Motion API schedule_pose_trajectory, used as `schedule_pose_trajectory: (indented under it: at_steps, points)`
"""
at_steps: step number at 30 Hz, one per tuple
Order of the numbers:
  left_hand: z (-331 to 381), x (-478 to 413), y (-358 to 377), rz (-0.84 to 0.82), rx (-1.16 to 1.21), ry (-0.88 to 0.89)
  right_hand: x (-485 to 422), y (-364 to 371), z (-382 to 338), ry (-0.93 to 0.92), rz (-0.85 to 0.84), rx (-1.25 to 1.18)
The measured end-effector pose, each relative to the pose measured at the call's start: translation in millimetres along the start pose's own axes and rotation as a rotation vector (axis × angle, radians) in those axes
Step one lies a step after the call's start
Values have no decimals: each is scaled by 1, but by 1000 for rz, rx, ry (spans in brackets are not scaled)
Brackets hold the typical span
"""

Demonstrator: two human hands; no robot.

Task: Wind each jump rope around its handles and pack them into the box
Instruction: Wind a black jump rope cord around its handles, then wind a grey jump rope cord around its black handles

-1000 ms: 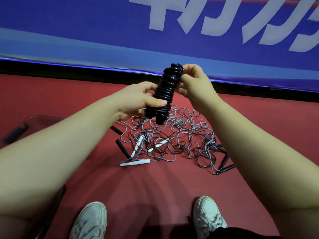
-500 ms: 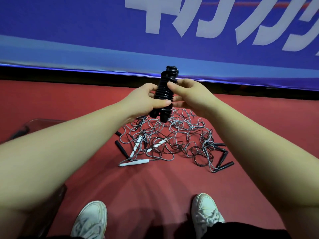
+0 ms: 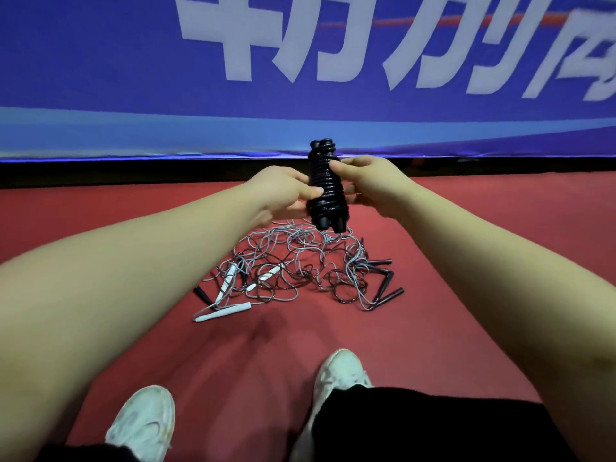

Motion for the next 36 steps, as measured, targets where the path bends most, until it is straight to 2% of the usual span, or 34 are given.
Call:
schedule_pose_trajectory:
  at_steps: [7,14,19,26,30,36]
  points:
    - [-46,-62,81,-38,-143,-142,15,-71,69,226,123,52]
    - [-154,-145,159,-168,-133,-355,16,-130,179,510,227,167]
    - [-226,-180,197,-265,2,-524,7,-154,265,717,202,276]
    - [-325,-199,225,-304,24,-715,10,-153,361,913,133,393]
    - [-353,-197,230,-339,28,-797,15,-142,391,981,10,550]
    - [-353,-198,225,-427,-127,-775,16,-144,400,992,45,503]
Point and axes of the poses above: each hand's wrist, its own x-axis away from the middle knuckle, its own y-axis out of the palm, z = x × y, the point moved 1 cm from there along -x, towards the middle knuckle, and after that the axes turned 9 degrees about -z, right-handed, at the moved point
